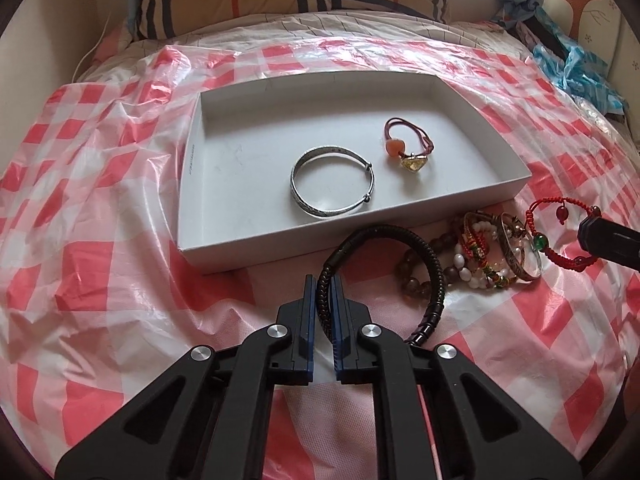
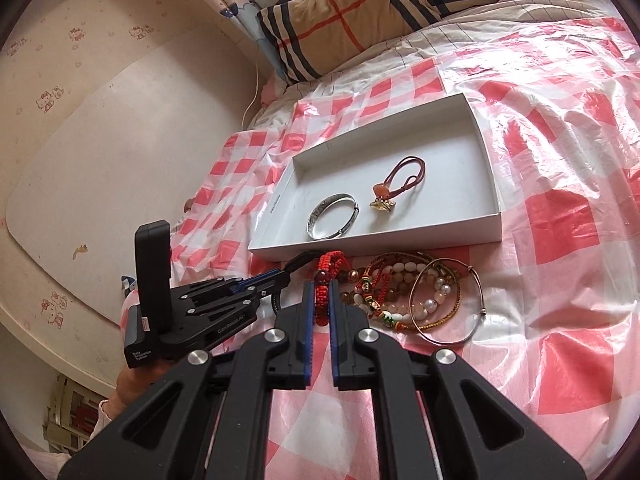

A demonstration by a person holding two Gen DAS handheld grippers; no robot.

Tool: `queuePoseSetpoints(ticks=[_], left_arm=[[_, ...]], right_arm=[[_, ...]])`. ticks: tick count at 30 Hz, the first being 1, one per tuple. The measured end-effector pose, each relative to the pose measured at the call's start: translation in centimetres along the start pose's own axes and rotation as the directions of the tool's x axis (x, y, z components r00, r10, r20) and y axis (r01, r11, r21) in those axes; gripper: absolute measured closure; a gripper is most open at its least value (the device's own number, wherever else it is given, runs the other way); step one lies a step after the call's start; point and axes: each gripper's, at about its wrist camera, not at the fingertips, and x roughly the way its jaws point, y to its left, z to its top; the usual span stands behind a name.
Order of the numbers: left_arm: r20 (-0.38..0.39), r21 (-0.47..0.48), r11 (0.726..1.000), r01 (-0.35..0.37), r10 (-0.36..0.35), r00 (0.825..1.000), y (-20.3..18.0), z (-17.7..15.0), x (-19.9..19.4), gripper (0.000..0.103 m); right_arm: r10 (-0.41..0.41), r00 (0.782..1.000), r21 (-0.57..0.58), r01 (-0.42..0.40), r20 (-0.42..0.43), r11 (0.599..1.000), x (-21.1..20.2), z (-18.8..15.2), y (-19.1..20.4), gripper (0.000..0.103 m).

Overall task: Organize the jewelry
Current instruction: 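Grasp the black leather bracelet with the left tool while the right tool grasps a red string bracelet, then carry both bracelets over the white tray and open both tools to drop them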

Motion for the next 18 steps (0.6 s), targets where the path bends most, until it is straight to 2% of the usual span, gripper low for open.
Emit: queuePoseSetpoints(ticks=[18], left_arm=[[0.066, 0.012, 1.0, 0.013, -0.014, 0.998, -0.3, 0.3, -1.6, 0.096]], right_arm=[[0.004, 1.0, -0.012, -0.004, 0.007, 1.0, -0.2, 0.1, 0.4, 0.096]])
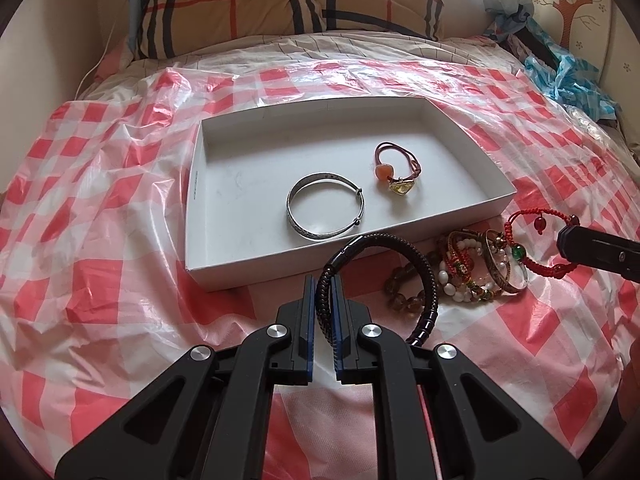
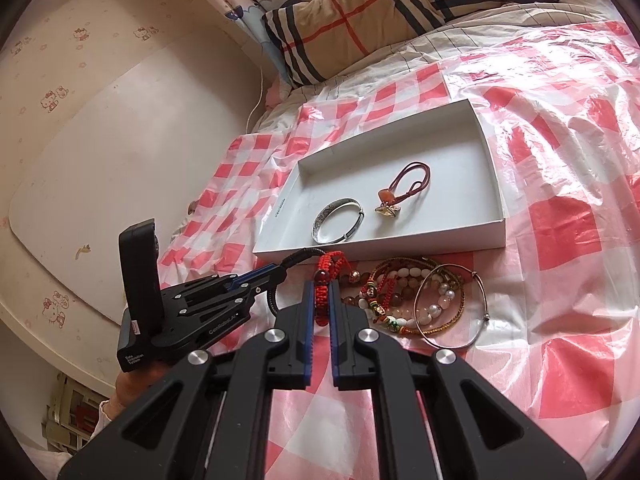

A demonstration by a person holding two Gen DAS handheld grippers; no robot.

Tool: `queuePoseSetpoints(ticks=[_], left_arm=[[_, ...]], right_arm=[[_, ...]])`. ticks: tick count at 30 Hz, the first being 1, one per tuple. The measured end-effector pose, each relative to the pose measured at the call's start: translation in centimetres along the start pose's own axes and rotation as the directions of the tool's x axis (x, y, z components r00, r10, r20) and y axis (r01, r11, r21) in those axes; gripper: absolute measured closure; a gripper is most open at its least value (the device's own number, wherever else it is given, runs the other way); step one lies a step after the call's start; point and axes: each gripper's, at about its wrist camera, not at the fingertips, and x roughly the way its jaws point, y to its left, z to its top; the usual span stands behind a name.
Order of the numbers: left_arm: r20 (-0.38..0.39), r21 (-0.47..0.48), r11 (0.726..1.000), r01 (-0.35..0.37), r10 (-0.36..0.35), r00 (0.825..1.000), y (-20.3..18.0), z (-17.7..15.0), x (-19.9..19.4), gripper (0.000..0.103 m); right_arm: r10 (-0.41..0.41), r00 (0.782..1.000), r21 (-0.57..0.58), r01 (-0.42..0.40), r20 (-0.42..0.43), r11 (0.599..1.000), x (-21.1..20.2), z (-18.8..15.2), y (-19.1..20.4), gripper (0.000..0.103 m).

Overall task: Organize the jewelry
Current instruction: 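Carry both bracelets over the white tray and open both tools to drop them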

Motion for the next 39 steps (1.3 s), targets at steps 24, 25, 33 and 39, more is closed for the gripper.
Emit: queuePoseSetpoints(ticks=[24, 25, 33, 39], left_arm=[[0.152, -0.056, 0.996, 0.064, -0.055, 0.987, 0.8, 1.0, -3.0, 0.096], [0.157, -0.062, 0.996, 0.068, -0.058, 0.986, 0.9, 1.0, -3.1, 0.096], [0.187, -0.09, 0.992, 0.085, -0.067, 0.98, 1.3, 1.3, -3.4, 0.096], [0.203, -0.129, 0.987, 0.1, -0.072, 0.977, 1.8, 2.0, -3.3, 0.096]], right_arm=[[0.044, 0.996, -0.047, -0.041, 0.079, 0.998, -1.4, 0.8, 1.1, 0.096], [0.046, 0.996, -0.048, -0.042, 0.082, 0.998, -1.4, 0.9, 1.1, 0.096], [0.061, 0.992, -0.065, -0.054, 0.114, 0.996, -1.6, 1.6, 1.2, 0.096], [0.061, 0.988, -0.065, -0.052, 0.141, 0.997, -1.5, 2.5, 1.1, 0.096]])
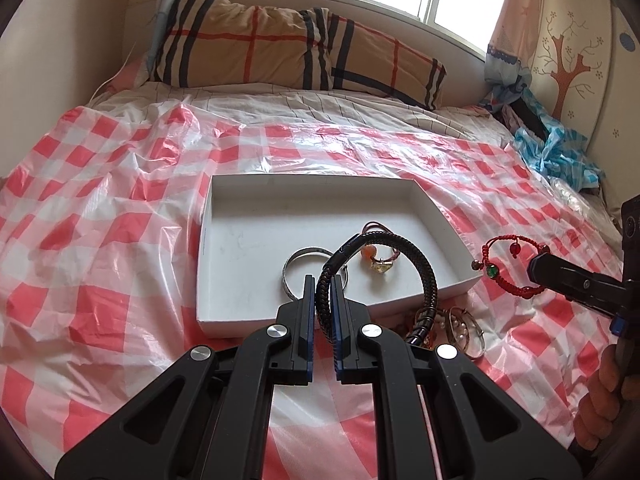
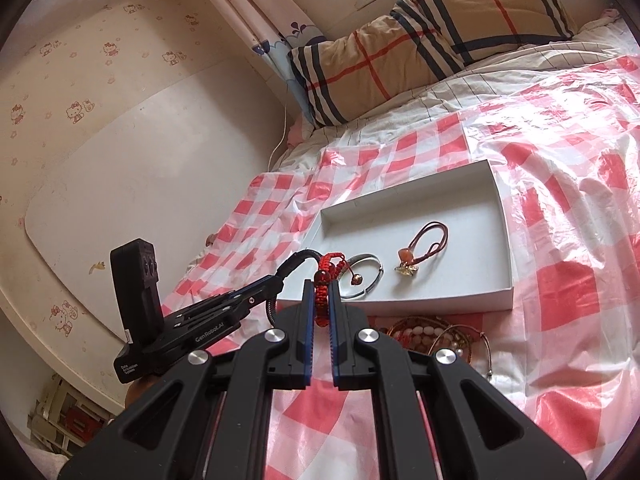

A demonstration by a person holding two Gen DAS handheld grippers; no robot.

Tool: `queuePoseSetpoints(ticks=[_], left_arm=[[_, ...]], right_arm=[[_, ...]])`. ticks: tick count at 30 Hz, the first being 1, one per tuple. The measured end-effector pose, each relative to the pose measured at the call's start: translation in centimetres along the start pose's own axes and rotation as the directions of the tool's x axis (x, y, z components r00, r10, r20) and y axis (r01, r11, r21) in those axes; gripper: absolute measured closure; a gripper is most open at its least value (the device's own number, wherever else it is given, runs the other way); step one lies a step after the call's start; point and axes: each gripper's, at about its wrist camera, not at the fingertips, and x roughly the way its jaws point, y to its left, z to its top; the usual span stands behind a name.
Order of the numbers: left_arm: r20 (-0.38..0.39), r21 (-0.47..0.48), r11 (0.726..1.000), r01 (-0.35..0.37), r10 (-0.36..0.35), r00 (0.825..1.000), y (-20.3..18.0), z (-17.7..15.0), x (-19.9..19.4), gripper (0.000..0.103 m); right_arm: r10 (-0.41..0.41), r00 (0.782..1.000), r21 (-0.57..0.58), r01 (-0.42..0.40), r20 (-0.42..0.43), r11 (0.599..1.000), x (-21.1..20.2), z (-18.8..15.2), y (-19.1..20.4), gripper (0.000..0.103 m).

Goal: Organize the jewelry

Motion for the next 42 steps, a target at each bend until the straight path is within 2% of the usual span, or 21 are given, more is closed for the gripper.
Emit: queuePoseSetpoints(ticks=[7, 12, 13, 15, 16, 18, 20, 23, 25, 27, 30, 34, 39, 42], left_arm=[[0.01, -0.061, 0.998, -0.003, 0.004, 1.0, 0.3, 1.2, 0.9, 0.096], [0.013, -0.079, 0.997, -0.022, 0.023, 1.0, 0.3, 2.3, 2.0, 0.096], [0.013, -0.08, 0.996, -0.036, 0.037, 0.999, 0.3, 2.7, 2.5, 0.096], [0.007, -0.09, 0.993, -0.081, 0.082, 0.997, 0.7, 3.2, 4.1, 0.096], [-0.014, -0.093, 0.99, -0.102, 0.101, 0.995, 0.9, 3.3, 5.0, 0.096], [-0.058, -0.101, 0.987, -0.127, 0.122, 0.991, 1.4, 2.9, 6.3, 0.096], [-0.086, -0.09, 0.986, -0.139, 0.131, 0.988, 1.5, 2.3, 6.7, 0.096], [-0.082, -0.065, 0.985, -0.157, 0.152, 0.985, 1.4, 2.0, 6.0, 0.09], [-0.08, -0.081, 0.985, -0.153, 0.147, 0.986, 1.6, 1.6, 5.2, 0.08], [-0.085, -0.081, 0.983, -0.164, 0.157, 0.984, 1.6, 1.2, 4.7, 0.065], [-0.079, -0.052, 0.986, -0.157, 0.153, 0.985, 1.0, 1.0, 4.2, 0.063], [-0.104, 0.027, 0.998, -0.061, 0.064, 0.993, -1.5, 0.4, 3.9, 0.063], [-0.145, 0.177, 0.984, 0.019, 0.007, 0.989, -6.5, -1.4, 4.4, 0.063], [-0.167, 0.189, 0.981, 0.037, -0.005, 0.986, -7.9, -2.1, 5.3, 0.063]], right_arm=[[-0.014, 1.0, 0.002, 0.014, 0.004, 1.0, 0.9, 1.2, -0.5, 0.096], [-0.028, 1.0, -0.014, 0.028, 0.004, 0.999, 3.3, 3.0, -0.9, 0.096], [-0.053, 0.999, -0.028, 0.053, -0.001, 0.998, 4.3, 3.5, -1.0, 0.095], [-0.184, 0.982, -0.041, 0.182, -0.035, 0.982, 6.3, 3.9, -2.0, 0.063], [-0.211, 0.977, -0.025, 0.21, -0.04, 0.977, 6.7, 3.9, -2.6, 0.052], [-0.223, 0.972, 0.03, 0.225, -0.071, 0.974, 6.8, 3.6, -4.2, 0.052], [-0.253, 0.965, 0.018, 0.255, -0.062, 0.967, 6.0, 3.6, -4.5, 0.052], [-0.253, 0.966, 0.049, 0.255, -0.049, 0.966, 4.8, 3.7, -5.3, 0.052], [-0.263, 0.963, 0.055, 0.266, -0.062, 0.962, 4.3, 3.5, -5.5, 0.052], [-0.29, 0.953, 0.054, 0.295, -0.087, 0.954, 4.0, 3.3, -5.8, 0.052], [-0.34, 0.927, 0.032, 0.349, -0.159, 0.937, 4.0, 2.7, -6.3, 0.052], [-0.396, 0.888, -0.021, 0.402, -0.234, 0.915, 4.1, 1.1, -6.2, 0.052], [-0.524, 0.807, -0.167, 0.497, -0.271, 0.852, 3.5, -1.6, -5.2, 0.05], [-0.567, 0.77, -0.208, 0.528, -0.293, 0.824, 3.5, -2.7, -5.6, 0.048]])
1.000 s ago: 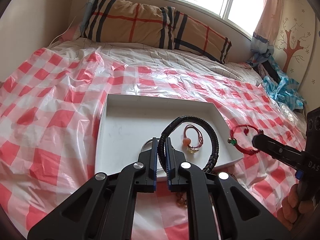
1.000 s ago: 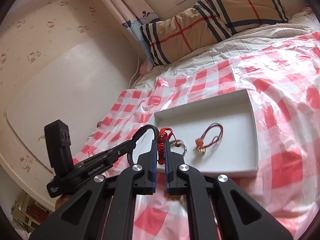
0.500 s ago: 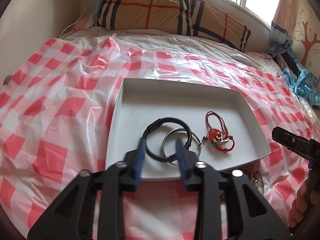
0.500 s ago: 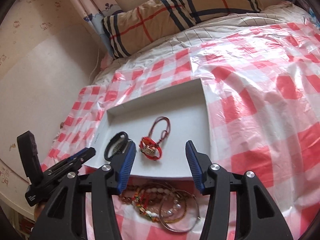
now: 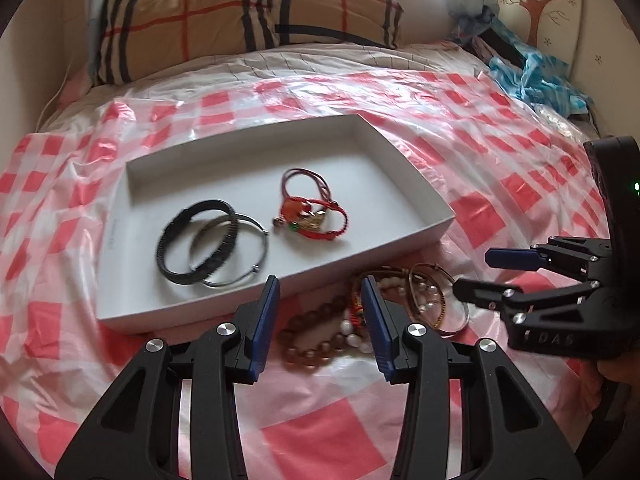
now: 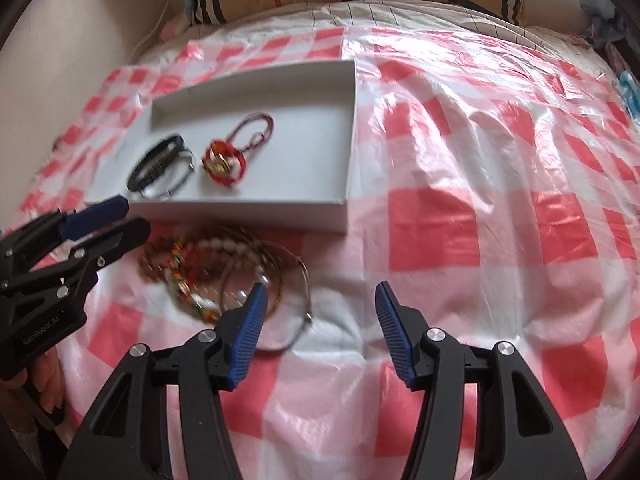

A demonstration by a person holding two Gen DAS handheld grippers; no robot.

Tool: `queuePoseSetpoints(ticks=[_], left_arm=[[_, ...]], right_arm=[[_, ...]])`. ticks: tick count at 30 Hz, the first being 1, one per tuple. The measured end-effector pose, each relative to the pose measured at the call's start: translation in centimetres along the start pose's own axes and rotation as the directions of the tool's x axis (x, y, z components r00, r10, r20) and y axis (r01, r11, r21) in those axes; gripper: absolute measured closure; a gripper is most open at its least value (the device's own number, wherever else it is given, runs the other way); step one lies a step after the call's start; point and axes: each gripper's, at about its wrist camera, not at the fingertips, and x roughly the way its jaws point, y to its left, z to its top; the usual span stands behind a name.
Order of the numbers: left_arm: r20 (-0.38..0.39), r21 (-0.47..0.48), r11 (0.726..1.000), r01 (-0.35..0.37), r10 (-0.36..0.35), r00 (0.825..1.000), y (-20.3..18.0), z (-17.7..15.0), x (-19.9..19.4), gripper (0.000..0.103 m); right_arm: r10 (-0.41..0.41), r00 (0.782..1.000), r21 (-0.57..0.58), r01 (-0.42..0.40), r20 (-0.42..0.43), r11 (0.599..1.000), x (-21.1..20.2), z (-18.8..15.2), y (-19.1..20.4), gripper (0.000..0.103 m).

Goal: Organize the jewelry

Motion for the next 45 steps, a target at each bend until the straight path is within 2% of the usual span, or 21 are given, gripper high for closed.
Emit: queuePoseSetpoints(ticks=[3, 5, 9, 13, 16, 19, 23, 25, 27, 29, 32, 36, 39, 40, 41, 45], left_arm=[[-0.023, 0.01, 1.0, -0.001, 0.002, 1.0, -0.6, -0.3, 1.1, 0.063], [-0.039, 0.011, 1.0, -0.005, 0.005, 0.999, -0.8, -0.5, 1.8, 0.065], [-0.064, 0.024, 1.0, 0.006, -0.005, 0.998, -1.0, -0.7, 2.8, 0.098], [-0.077, 0.072, 0.997, -0.003, 0.009, 0.997, -1.4, -0.9, 2.1, 0.1], [-0.083, 0.054, 0.999, 0.007, -0.002, 0.997, -0.3, -0.9, 0.3, 0.102], [-0.068, 0.015, 1.0, -0.015, 0.016, 0.998, 1.5, -1.3, -2.2, 0.103], [-0.098, -0.054, 0.994, -0.097, 0.091, 0.991, 4.8, -3.3, -3.6, 0.103], [-0.122, -0.116, 0.988, -0.1, 0.085, 0.989, 6.5, -4.1, -3.4, 0.103], [-0.121, -0.16, 0.986, -0.051, 0.032, 0.992, 7.2, -4.3, -3.1, 0.103], [-0.085, -0.159, 0.987, 0.02, -0.034, 0.996, 6.3, -4.0, -2.9, 0.103], [-0.065, -0.096, 0.993, 0.068, -0.074, 0.995, 3.4, -3.0, -1.8, 0.101], [-0.099, -0.048, 0.999, 0.026, -0.031, 0.995, 0.7, -2.4, 1.1, 0.084], [-0.105, -0.018, 1.0, 0.009, -0.011, 0.994, -0.3, -2.4, 1.9, 0.084], [-0.105, -0.018, 1.0, 0.014, -0.015, 0.994, -0.3, -2.4, 1.8, 0.088], [-0.107, -0.016, 1.0, 0.025, -0.027, 0.994, -0.3, -2.4, 1.6, 0.097], [-0.107, -0.008, 0.999, 0.033, -0.033, 0.994, 0.3, -2.9, -0.5, 0.098]], right_arm=[[-0.038, 0.999, -0.028, 0.038, -0.006, 0.999, 0.5, 0.0, 0.3, 0.047], [-0.067, 0.998, -0.054, 0.067, -0.011, 0.996, 0.8, 0.0, 0.6, 0.043], [-0.124, 0.992, -0.072, 0.122, -0.031, 0.99, 1.2, -0.3, 0.4, 0.043], [-0.135, 0.99, -0.059, 0.132, -0.037, 0.989, 1.3, -0.3, -0.1, 0.042], [-0.146, 0.989, -0.067, 0.143, -0.037, 0.987, 1.4, -0.3, 0.0, 0.041], [-0.149, 0.988, -0.069, 0.146, -0.039, 0.987, 1.4, -0.2, 0.0, 0.039], [-0.154, 0.987, -0.073, 0.151, -0.041, 0.986, 1.4, -0.2, -0.1, 0.038], [-0.154, 0.987, -0.075, 0.151, -0.041, 0.986, 1.5, -0.2, -0.1, 0.037], [-0.152, 0.987, -0.074, 0.149, -0.042, 0.986, 1.5, -0.2, -0.1, 0.037], [-0.155, 0.987, -0.077, 0.151, -0.043, 0.985, 1.6, -0.2, 0.0, 0.036], [-0.16, 0.986, -0.083, 0.156, -0.044, 0.984, 1.7, -0.1, 0.1, 0.035], [-0.157, 0.987, -0.082, 0.153, -0.045, 0.985, 1.8, -0.2, 0.0, 0.035], [-0.16, 0.986, -0.087, 0.155, -0.046, 0.984, 1.8, -0.2, 0.1, 0.035], [-0.16, 0.986, -0.09, 0.156, -0.046, 0.984, 1.8, -0.2, 0.2, 0.035], [-0.161, 0.986, -0.091, 0.157, -0.046, 0.983, 1.8, -0.3, 0.2, 0.034], [-0.161, 0.986, -0.088, 0.156, -0.046, 0.984, 1.8, -0.2, 0.0, 0.032]])
